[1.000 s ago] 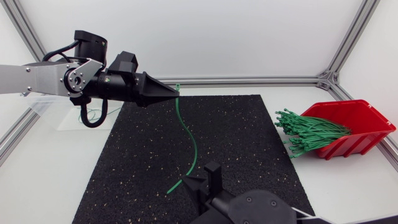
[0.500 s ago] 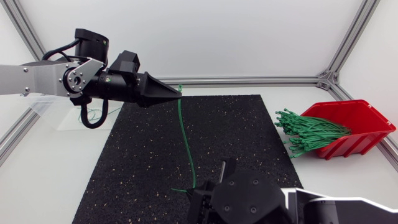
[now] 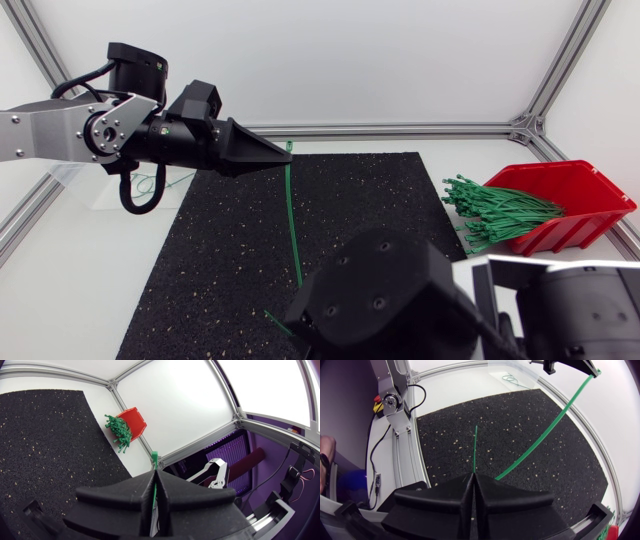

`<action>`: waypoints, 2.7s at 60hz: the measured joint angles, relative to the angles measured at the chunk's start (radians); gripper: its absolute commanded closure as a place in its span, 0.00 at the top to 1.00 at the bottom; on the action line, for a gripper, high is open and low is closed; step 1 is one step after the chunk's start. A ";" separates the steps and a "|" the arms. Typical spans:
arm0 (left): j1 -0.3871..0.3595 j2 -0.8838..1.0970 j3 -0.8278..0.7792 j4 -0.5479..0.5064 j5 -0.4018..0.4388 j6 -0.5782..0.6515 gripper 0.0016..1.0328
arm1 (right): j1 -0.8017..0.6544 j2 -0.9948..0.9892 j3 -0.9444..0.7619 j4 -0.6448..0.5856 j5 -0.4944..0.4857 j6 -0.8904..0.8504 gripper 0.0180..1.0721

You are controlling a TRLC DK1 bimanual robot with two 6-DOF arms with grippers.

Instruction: Take a green cable tie from the red box, thread the tail through the head to close it, then place it in the transparent bin on the left.

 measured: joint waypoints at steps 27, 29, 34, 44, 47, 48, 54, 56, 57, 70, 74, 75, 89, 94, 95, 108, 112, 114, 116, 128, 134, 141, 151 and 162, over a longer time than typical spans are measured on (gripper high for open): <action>-0.036 -0.160 -0.090 0.030 -0.050 0.000 0.03 | -0.120 -0.117 0.051 -0.047 -0.287 0.439 0.05; -0.041 -0.171 -0.098 0.034 -0.055 0.000 0.03 | -0.126 -0.123 0.053 -0.051 -0.303 0.461 0.05; -0.055 -0.199 -0.121 0.042 -0.081 0.000 0.03 | -0.133 -0.140 0.068 -0.076 -0.328 0.505 0.05; -0.087 -0.260 -0.160 0.066 -0.132 -0.012 0.03 | -0.149 -0.175 0.116 -0.116 -0.388 0.587 0.05; -0.095 -0.275 -0.166 0.079 -0.145 -0.023 0.03 | -0.155 -0.185 0.135 -0.139 -0.402 0.601 0.05; -0.097 -0.279 -0.167 0.084 -0.152 -0.027 0.03 | -0.156 -0.186 0.143 -0.147 -0.409 0.606 0.05; -0.113 -0.298 -0.179 0.142 -0.174 -0.061 0.03 | -0.163 -0.189 0.199 -0.178 -0.451 0.645 0.05; -0.117 -0.300 -0.183 0.161 -0.182 -0.074 0.03 | -0.167 -0.189 0.216 -0.180 -0.466 0.655 0.05; -0.121 -0.301 -0.185 0.171 -0.185 -0.080 0.03 | -0.169 -0.189 0.225 -0.182 -0.472 0.663 0.05; -0.159 -0.302 -0.205 0.263 -0.224 -0.147 0.03 | -0.196 -0.189 0.323 -0.212 -0.548 0.738 0.05; -0.160 -0.303 -0.213 0.296 -0.240 -0.162 0.03 | -0.206 -0.188 0.343 -0.218 -0.573 0.762 0.05; -0.160 -0.303 -0.217 0.306 -0.246 -0.165 0.03 | -0.211 -0.188 0.349 -0.219 -0.586 0.770 0.05; -0.160 -0.330 -0.254 0.383 -0.280 -0.215 0.03 | -0.264 -0.170 0.373 -0.219 -0.679 0.842 0.05; -0.159 -0.342 -0.263 0.407 -0.287 -0.230 0.03 | -0.277 -0.164 0.375 -0.219 -0.719 0.870 0.05; -0.158 -0.343 -0.265 0.414 -0.289 -0.235 0.03 | -0.280 -0.163 0.377 -0.219 -0.725 0.875 0.05; -0.157 -0.344 -0.296 0.489 -0.307 -0.262 0.03 | -0.323 -0.139 0.409 -0.215 -0.807 0.911 0.05; -0.154 -0.346 -0.300 0.502 -0.309 -0.262 0.03 | -0.341 -0.129 0.409 -0.205 -0.827 0.919 0.05; -0.151 -0.349 -0.300 0.507 -0.309 -0.262 0.03 | -0.348 -0.124 0.409 -0.199 -0.834 0.925 0.05; -0.148 -0.352 -0.300 0.513 -0.309 -0.262 0.03 | -0.352 -0.121 0.409 -0.195 -0.838 0.931 0.05; -0.132 -0.382 -0.303 0.528 -0.313 -0.286 0.03 | -0.386 -0.117 0.408 -0.134 -0.863 0.969 0.05; -0.132 -0.404 -0.310 0.528 -0.312 -0.296 0.03 | -0.391 -0.117 0.408 -0.127 -0.879 0.992 0.05; -0.136 -0.436 -0.322 0.528 -0.312 -0.307 0.03 | -0.384 -0.117 0.408 -0.148 -0.912 1.020 0.05; -0.147 -0.485 -0.341 0.535 -0.312 -0.313 0.03 | -0.385 -0.114 0.408 -0.154 -0.927 1.051 0.05; -0.160 -0.524 -0.364 0.535 -0.312 -0.314 0.03 | -0.393 -0.094 0.410 -0.154 -0.934 1.062 0.05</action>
